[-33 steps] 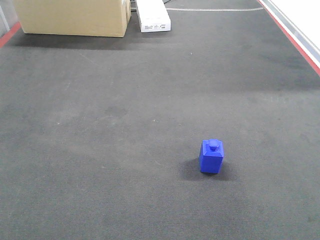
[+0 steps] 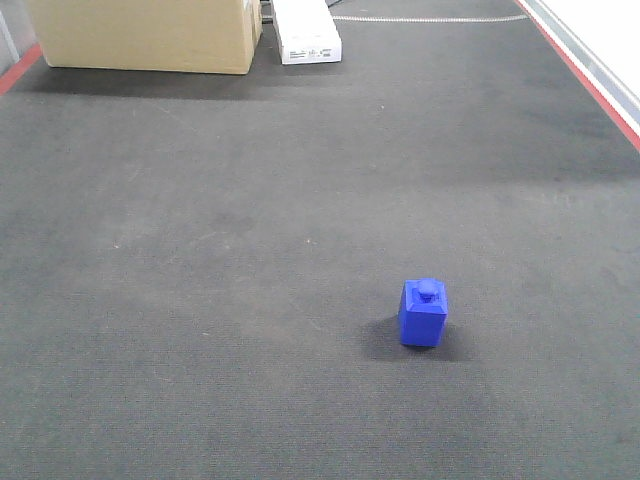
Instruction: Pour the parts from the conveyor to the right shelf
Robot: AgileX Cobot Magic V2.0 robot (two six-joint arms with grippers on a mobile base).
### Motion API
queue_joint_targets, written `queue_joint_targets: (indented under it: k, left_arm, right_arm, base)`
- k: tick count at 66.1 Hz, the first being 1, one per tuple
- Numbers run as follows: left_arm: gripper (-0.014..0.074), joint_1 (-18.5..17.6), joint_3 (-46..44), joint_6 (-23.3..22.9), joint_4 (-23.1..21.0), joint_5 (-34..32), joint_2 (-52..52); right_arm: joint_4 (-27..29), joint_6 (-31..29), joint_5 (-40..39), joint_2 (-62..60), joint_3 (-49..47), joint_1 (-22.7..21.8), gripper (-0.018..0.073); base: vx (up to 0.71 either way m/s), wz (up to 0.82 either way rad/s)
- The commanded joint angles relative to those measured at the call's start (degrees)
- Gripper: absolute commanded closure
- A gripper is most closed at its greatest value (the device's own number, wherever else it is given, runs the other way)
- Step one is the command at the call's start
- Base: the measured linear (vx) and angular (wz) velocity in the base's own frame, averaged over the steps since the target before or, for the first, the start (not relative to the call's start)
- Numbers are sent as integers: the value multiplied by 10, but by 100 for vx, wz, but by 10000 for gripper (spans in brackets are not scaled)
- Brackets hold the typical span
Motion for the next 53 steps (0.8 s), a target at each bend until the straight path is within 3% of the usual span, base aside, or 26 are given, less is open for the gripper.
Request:
queue_joint_targets:
  k: [1, 40, 53]
  left_arm:
    - [603, -3, -10, -4, -4, -45, -9]
    - [603, 15, -10, -4, -4, -45, -9]
    - [603, 15, -10, -4, -4, -45, -8]
  right_arm:
    - [-4, -5, -42, 1, 5, 2, 568]
    - [-4, -5, -44, 1, 5, 2, 568]
    - [-10, 1, -87, 1, -10, 2, 568]
  base:
    - [0, 0]
    - [0, 0]
    - [0, 0]
